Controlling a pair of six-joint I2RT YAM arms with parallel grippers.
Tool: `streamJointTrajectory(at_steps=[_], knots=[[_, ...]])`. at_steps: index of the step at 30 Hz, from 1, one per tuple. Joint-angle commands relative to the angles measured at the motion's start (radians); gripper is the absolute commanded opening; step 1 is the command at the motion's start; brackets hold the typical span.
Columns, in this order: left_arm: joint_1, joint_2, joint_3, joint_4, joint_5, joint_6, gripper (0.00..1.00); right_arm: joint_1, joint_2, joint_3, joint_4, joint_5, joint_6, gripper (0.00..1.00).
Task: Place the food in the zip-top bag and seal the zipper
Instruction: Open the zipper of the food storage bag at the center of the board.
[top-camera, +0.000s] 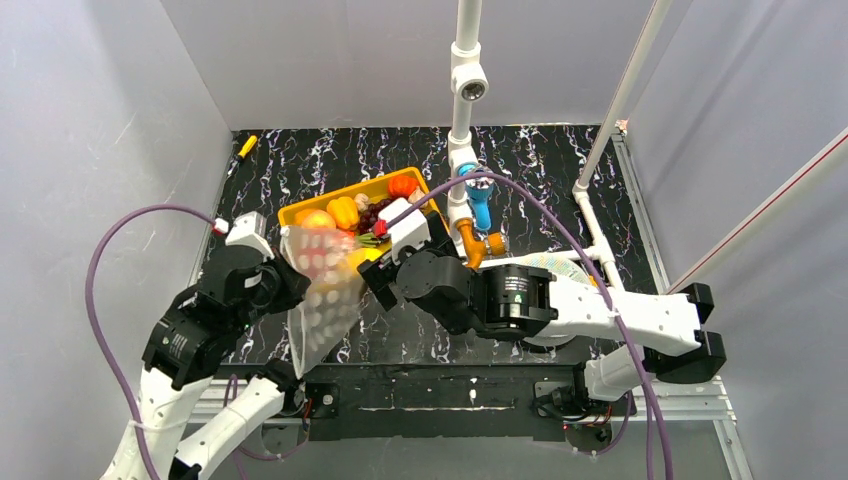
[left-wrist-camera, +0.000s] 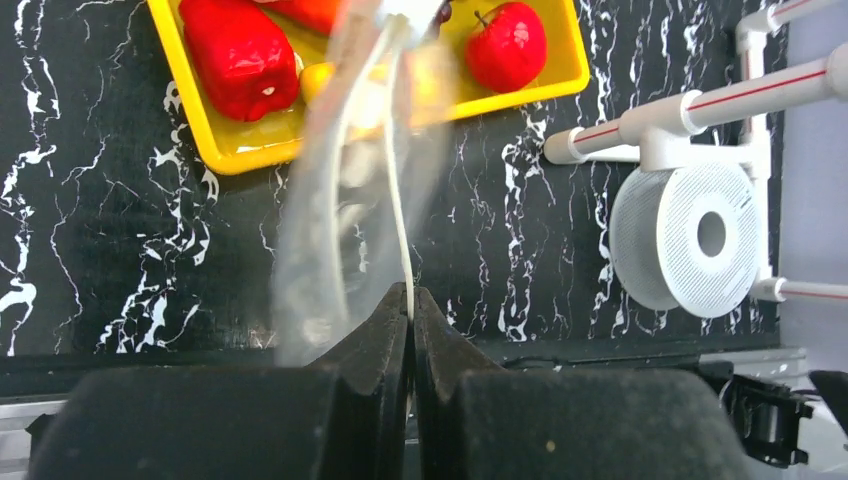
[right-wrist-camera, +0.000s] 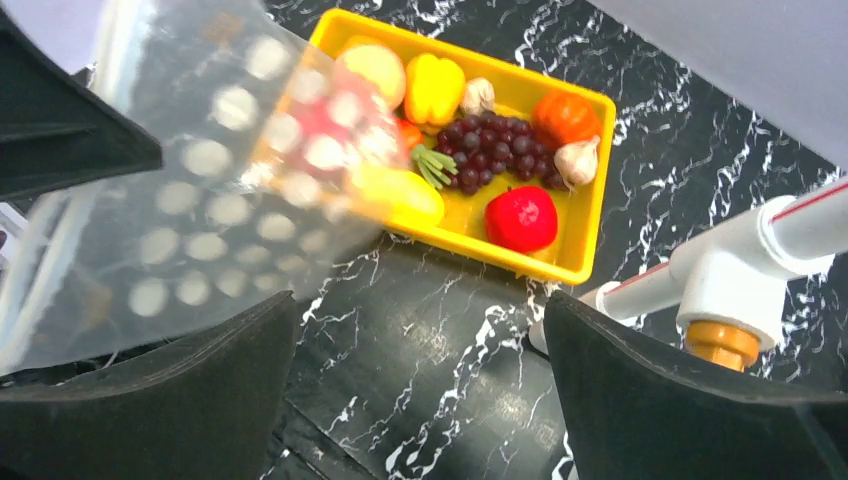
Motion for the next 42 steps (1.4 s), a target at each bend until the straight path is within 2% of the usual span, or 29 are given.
streamJointTrajectory(at_steps=[1, 4, 10, 18, 22, 27, 31, 37, 42], knots=[[0.000, -0.005, 0.030, -0.083, -0.027, -0.243, 0.00, 0.036, 0.035, 0.066, 0.021, -0.008, 0.118, 0.99], [0.000, -0.024, -0.020, -0.056, -0.007, -0.340, 0.00, 0.040, 0.065, 0.071, 0.093, -0.107, 0.183, 0.98], [0.000, -0.059, -0.097, 0.024, 0.052, -0.401, 0.00, 0.058, 0.080, -0.024, 0.274, -0.246, 0.231, 0.98], [0.000, -0.235, -0.346, 0.293, 0.122, -0.509, 0.00, 0.068, -0.008, -0.255, 0.468, -0.325, 0.235, 0.98], [0.000, -0.248, -0.386, 0.382, 0.190, -0.457, 0.00, 0.066, -0.016, -0.280, 0.453, -0.332, 0.193, 0.98], [-0.001, -0.194, -0.345, 0.375, 0.304, -0.437, 0.00, 0.066, 0.004, -0.275, 0.431, -0.312, 0.167, 0.98], [0.000, -0.168, -0.381, 0.429, 0.379, -0.506, 0.00, 0.069, 0.041, -0.231, 0.374, -0.291, 0.170, 0.96], [0.000, -0.171, -0.442, 0.521, 0.434, -0.603, 0.00, 0.087, 0.064, -0.204, 0.308, -0.179, 0.185, 0.91], [0.000, -0.201, -0.445, 0.532, 0.411, -0.641, 0.00, 0.095, 0.138, -0.160, 0.157, -0.004, 0.300, 0.84]])
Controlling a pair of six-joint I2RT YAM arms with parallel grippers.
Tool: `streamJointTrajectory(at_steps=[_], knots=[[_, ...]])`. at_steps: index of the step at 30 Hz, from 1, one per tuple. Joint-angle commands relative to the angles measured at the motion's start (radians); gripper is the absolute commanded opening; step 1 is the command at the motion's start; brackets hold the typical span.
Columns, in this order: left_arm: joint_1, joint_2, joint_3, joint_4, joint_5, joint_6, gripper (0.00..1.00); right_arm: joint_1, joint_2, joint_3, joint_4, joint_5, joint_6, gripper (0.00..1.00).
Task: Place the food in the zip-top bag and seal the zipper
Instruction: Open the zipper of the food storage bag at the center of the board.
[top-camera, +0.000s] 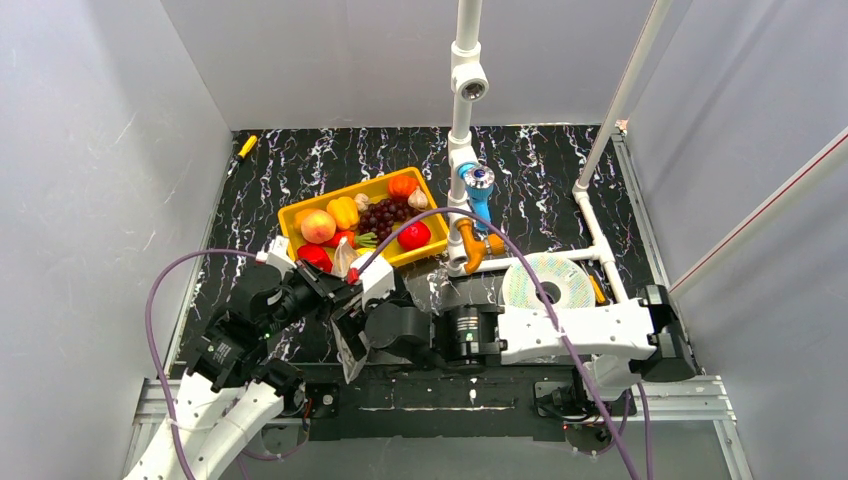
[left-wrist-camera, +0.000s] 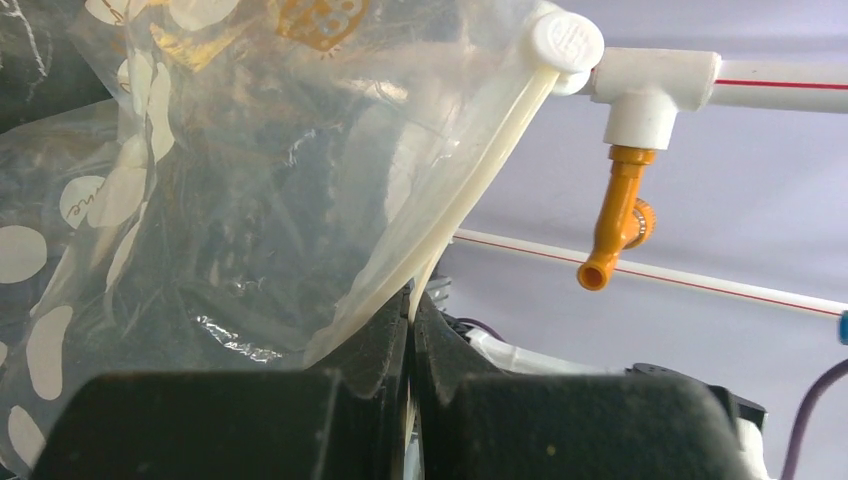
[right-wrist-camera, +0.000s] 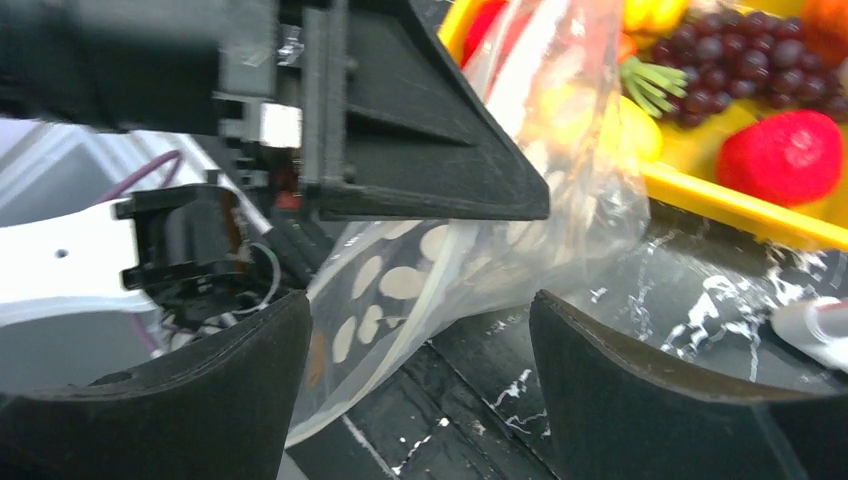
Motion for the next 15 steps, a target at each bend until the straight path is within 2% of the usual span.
streamJointTrajectory(at_steps=[1, 3, 4, 6, 8, 10, 11, 12, 13, 14, 15], knots=[[0.000, -0.036, -0.006, 0.044, 0.009, -0.060, 0.00, 0.009, 0.076, 0.066, -0.115, 0.182, 0.091, 0.83], [0.000, -0.045, -0.016, 0.035, 0.005, -0.081, 0.00, 0.009, 0.106, 0.093, -0.137, 0.200, 0.089, 0.78], [0.000, -0.048, -0.016, 0.027, 0.003, -0.087, 0.00, 0.009, 0.121, 0.110, -0.153, 0.211, 0.090, 0.72], [0.000, -0.049, -0.013, 0.017, 0.005, -0.080, 0.00, 0.009, 0.142, 0.131, -0.179, 0.244, 0.108, 0.50], [0.000, -0.048, -0.002, -0.008, 0.005, -0.067, 0.00, 0.009, 0.146, 0.134, -0.190, 0.271, 0.125, 0.39], [0.000, -0.051, 0.017, -0.050, -0.007, -0.035, 0.01, 0.009, 0.135, 0.129, -0.184, 0.275, 0.116, 0.23], [0.000, -0.052, 0.032, -0.078, -0.020, -0.010, 0.09, 0.009, 0.125, 0.123, -0.179, 0.274, 0.109, 0.15], [0.000, -0.052, 0.052, -0.115, -0.038, 0.022, 0.25, 0.008, 0.114, 0.113, -0.167, 0.273, 0.102, 0.08], [0.000, -0.051, 0.080, -0.173, -0.064, 0.071, 0.47, 0.005, 0.100, 0.093, -0.134, 0.257, 0.082, 0.02], [0.000, -0.050, 0.107, -0.230, -0.089, 0.120, 0.64, 0.001, 0.087, 0.072, -0.100, 0.231, 0.058, 0.01], [0.000, -0.050, 0.137, -0.277, -0.113, 0.168, 0.74, -0.004, 0.075, 0.056, -0.080, 0.201, 0.046, 0.01]])
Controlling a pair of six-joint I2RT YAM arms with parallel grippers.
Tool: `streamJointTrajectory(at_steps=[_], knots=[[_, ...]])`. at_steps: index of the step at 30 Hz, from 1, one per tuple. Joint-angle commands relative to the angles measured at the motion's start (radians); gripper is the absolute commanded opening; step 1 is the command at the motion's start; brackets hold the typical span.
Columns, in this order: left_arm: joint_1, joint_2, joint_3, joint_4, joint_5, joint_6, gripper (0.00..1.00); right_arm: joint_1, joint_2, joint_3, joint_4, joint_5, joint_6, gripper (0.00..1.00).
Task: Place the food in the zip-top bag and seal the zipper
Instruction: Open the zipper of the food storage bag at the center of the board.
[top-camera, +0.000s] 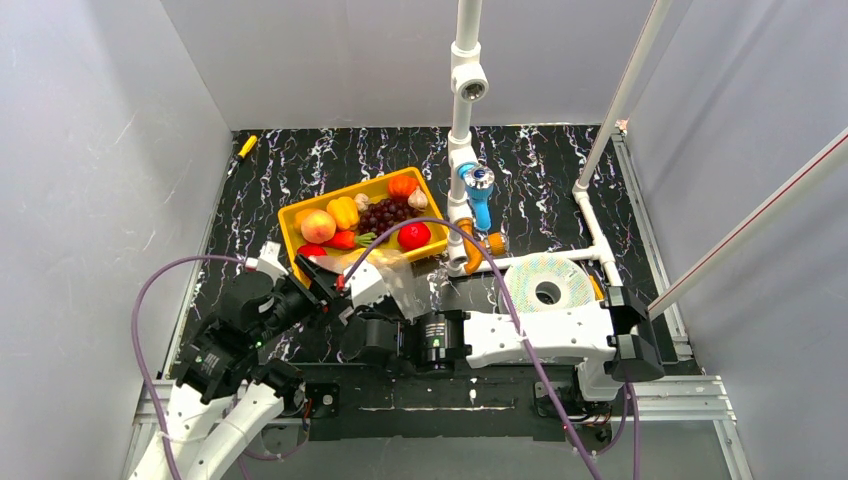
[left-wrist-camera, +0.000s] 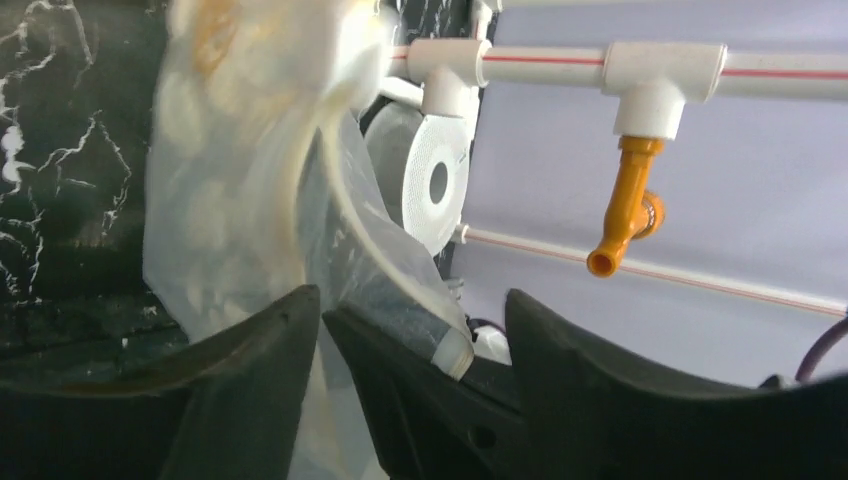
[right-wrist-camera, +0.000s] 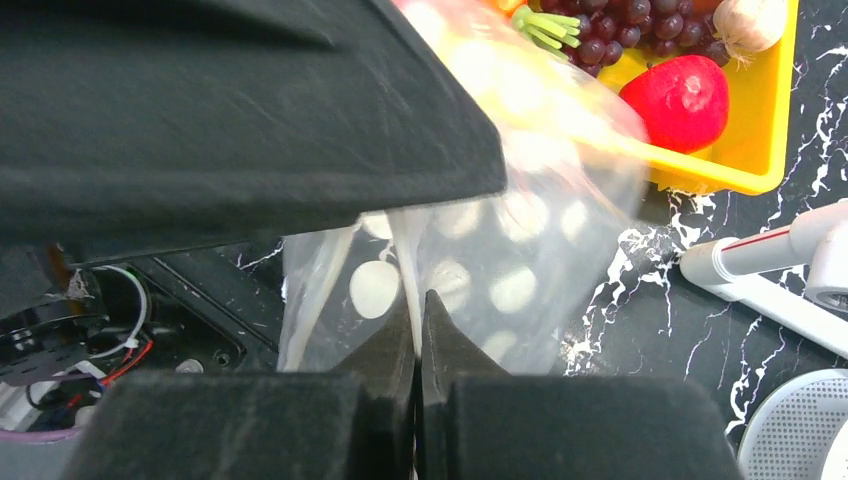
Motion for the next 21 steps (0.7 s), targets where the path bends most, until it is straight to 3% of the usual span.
streamJointTrajectory(at_steps=[1, 4, 9, 14, 21], knots=[[0.000, -0.005, 0.144, -0.237, -0.109, 0.213, 0.81, -0.011, -0.091, -0.031, 0.099, -0.039, -0.038, 0.01], [0.000, 0.000, 0.226, -0.339, -0.151, 0.332, 0.91, -0.023, -0.120, -0.056, 0.134, -0.111, -0.043, 0.01], [0.000, -0.001, 0.295, -0.450, -0.196, 0.442, 0.88, -0.049, -0.141, -0.048, 0.144, -0.168, -0.027, 0.01], [-0.001, -0.034, 0.265, -0.413, -0.120, 0.426, 0.78, -0.064, -0.138, -0.034, 0.155, -0.190, -0.039, 0.01], [0.000, 0.059, 0.179, -0.296, 0.006, 0.401, 0.92, -0.064, -0.067, 0.039, 0.102, -0.177, -0.059, 0.01]])
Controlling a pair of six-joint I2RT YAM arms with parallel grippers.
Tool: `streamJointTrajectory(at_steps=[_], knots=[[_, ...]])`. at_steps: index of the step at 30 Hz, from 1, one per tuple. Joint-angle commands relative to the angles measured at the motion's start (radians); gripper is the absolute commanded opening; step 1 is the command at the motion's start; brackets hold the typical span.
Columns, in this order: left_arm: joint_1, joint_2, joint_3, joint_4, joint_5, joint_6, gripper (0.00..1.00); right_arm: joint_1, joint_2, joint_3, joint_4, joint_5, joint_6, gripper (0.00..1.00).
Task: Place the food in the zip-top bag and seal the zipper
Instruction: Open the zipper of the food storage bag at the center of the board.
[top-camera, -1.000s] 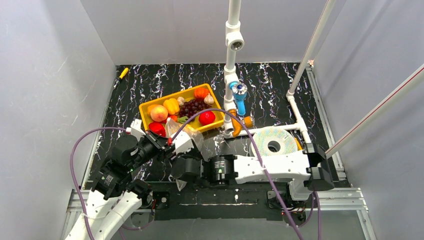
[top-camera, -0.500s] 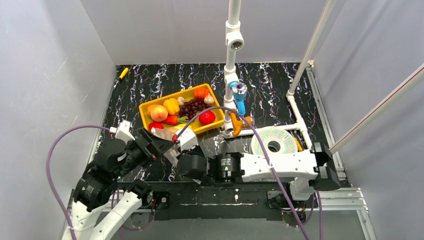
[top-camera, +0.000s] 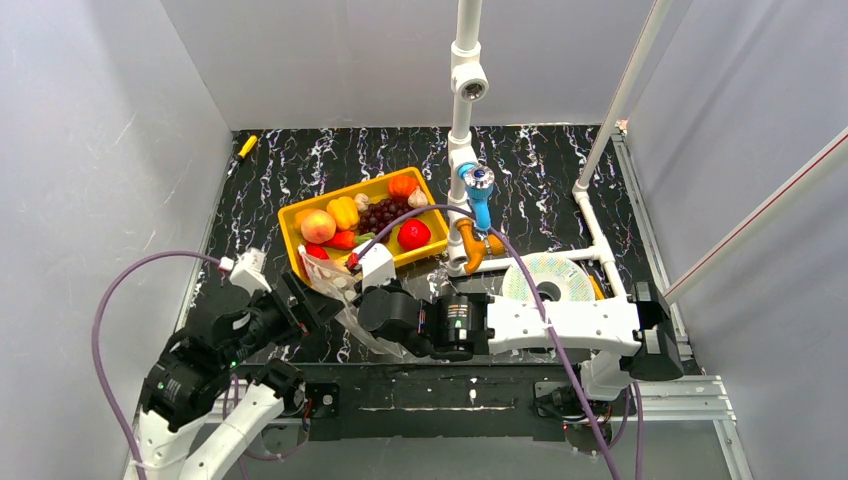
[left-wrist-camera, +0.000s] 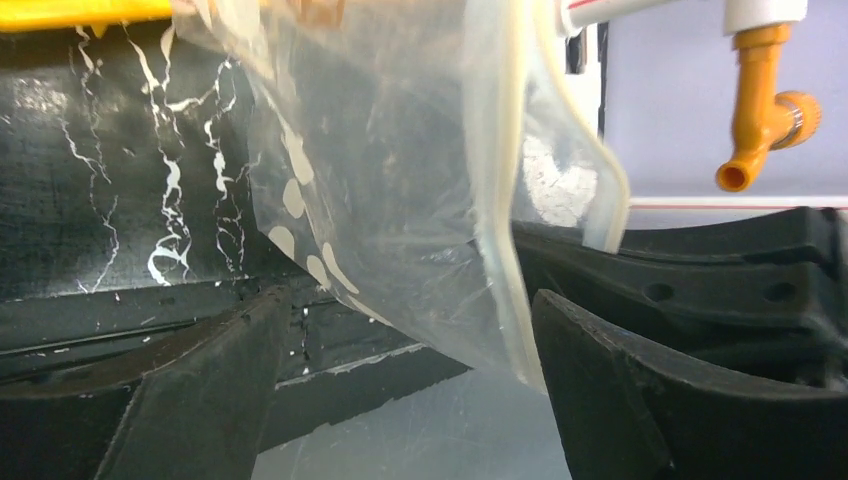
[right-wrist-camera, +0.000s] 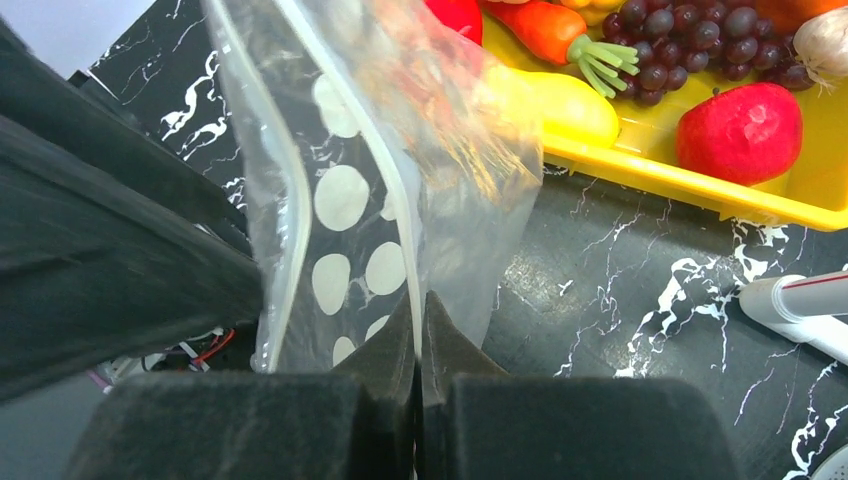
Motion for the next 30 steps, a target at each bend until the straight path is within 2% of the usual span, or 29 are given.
streamJointTrajectory(at_steps=[1, 5, 11, 15, 19, 23, 25, 28, 30], knots=[[0.000, 0.106, -0.041, 0.058, 0.104, 0.008, 0.92, 0.002, 0.042, 0.088, -0.003, 0.014, -0.019, 0.01], [0.000, 0.146, -0.063, 0.054, 0.081, -0.007, 0.91, 0.003, 0.040, 0.089, 0.002, 0.022, -0.029, 0.01], [0.000, 0.117, -0.096, 0.139, 0.126, -0.034, 0.89, 0.004, 0.095, 0.148, -0.064, 0.080, -0.054, 0.01], [0.000, 0.114, -0.088, 0.120, 0.106, -0.017, 0.85, 0.003, 0.094, 0.156, -0.091, 0.095, -0.068, 0.01], [0.000, 0.096, -0.096, 0.062, 0.093, 0.016, 0.62, 0.003, 0.092, 0.161, -0.115, 0.098, -0.072, 0.01], [0.000, 0.019, -0.107, 0.052, 0.138, 0.036, 0.48, 0.003, 0.112, 0.218, -0.167, 0.131, -0.055, 0.01], [0.000, -0.009, -0.082, -0.010, 0.105, 0.062, 0.39, 0.004, 0.115, 0.242, -0.177, 0.146, -0.058, 0.01], [0.000, -0.027, -0.004, -0.142, 0.009, 0.126, 0.20, 0.004, 0.116, 0.256, -0.187, 0.168, -0.062, 0.01], [-0.001, -0.035, 0.058, -0.210, -0.051, 0.161, 0.14, 0.003, 0.113, 0.257, -0.202, 0.182, -0.057, 0.01]])
